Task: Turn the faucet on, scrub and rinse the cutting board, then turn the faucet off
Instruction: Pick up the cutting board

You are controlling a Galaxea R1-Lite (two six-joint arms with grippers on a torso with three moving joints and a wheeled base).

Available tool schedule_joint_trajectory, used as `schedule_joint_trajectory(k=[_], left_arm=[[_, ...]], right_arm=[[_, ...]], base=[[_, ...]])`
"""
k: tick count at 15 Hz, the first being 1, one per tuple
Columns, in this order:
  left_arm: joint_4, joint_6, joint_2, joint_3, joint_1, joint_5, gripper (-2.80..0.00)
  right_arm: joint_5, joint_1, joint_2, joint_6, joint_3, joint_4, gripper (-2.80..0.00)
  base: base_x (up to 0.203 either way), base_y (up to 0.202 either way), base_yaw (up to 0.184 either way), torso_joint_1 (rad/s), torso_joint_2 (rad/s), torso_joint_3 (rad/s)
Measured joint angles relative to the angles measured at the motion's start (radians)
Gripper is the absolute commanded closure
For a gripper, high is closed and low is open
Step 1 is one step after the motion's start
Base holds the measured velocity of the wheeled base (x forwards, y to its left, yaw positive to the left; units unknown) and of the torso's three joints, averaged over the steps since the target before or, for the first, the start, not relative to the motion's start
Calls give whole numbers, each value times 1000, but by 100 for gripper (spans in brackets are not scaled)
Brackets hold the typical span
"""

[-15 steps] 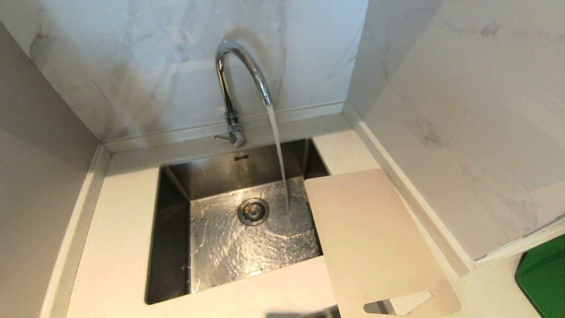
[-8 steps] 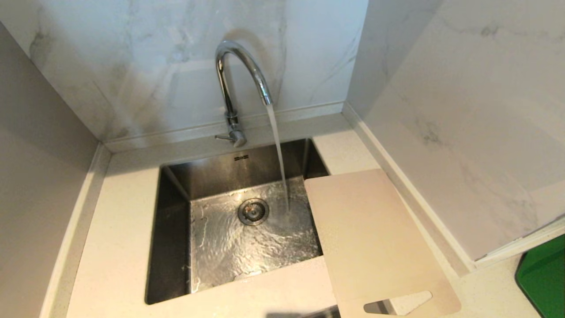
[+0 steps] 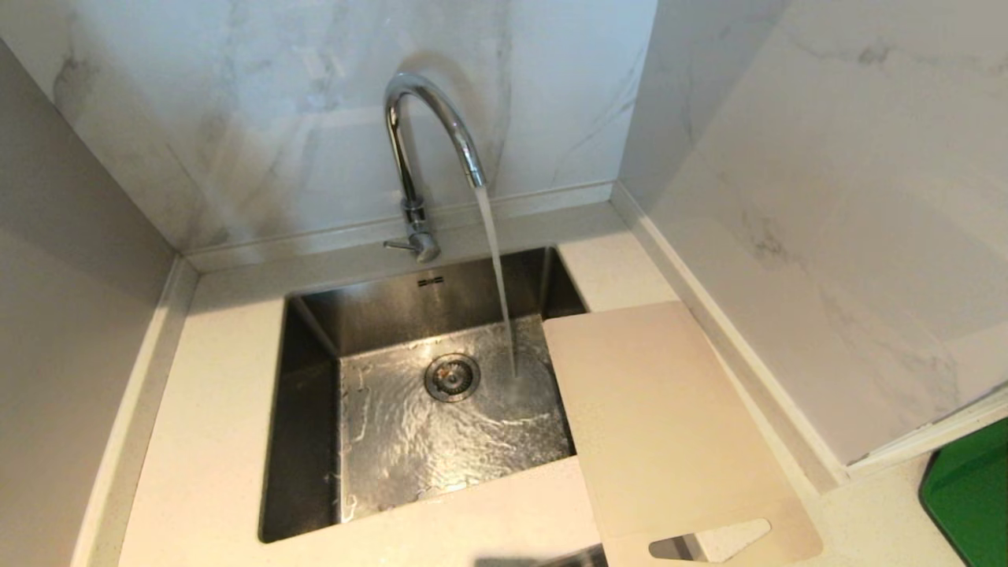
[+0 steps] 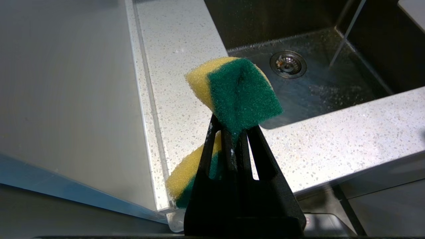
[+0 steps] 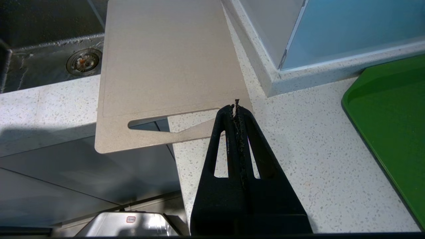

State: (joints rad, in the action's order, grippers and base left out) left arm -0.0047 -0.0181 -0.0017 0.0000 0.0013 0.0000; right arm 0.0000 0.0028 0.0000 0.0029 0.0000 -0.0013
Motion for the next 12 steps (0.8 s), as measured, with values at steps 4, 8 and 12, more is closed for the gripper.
schedule_joint_trajectory(k=[4, 8, 12], left_arm=[[0, -1, 0, 0, 0, 1, 0], [-1, -2, 0, 0, 0, 1, 0], [0, -1, 0, 0, 0, 1, 0]], right_arm=[[0, 0, 0, 1, 0, 0, 0], [0, 0, 0, 2, 0, 1, 0], [0, 0, 0, 3, 0, 1, 0]], base=[[0, 0, 0, 0, 0, 0], [0, 0, 0, 0, 0, 0], [0, 0, 0, 0, 0, 0]])
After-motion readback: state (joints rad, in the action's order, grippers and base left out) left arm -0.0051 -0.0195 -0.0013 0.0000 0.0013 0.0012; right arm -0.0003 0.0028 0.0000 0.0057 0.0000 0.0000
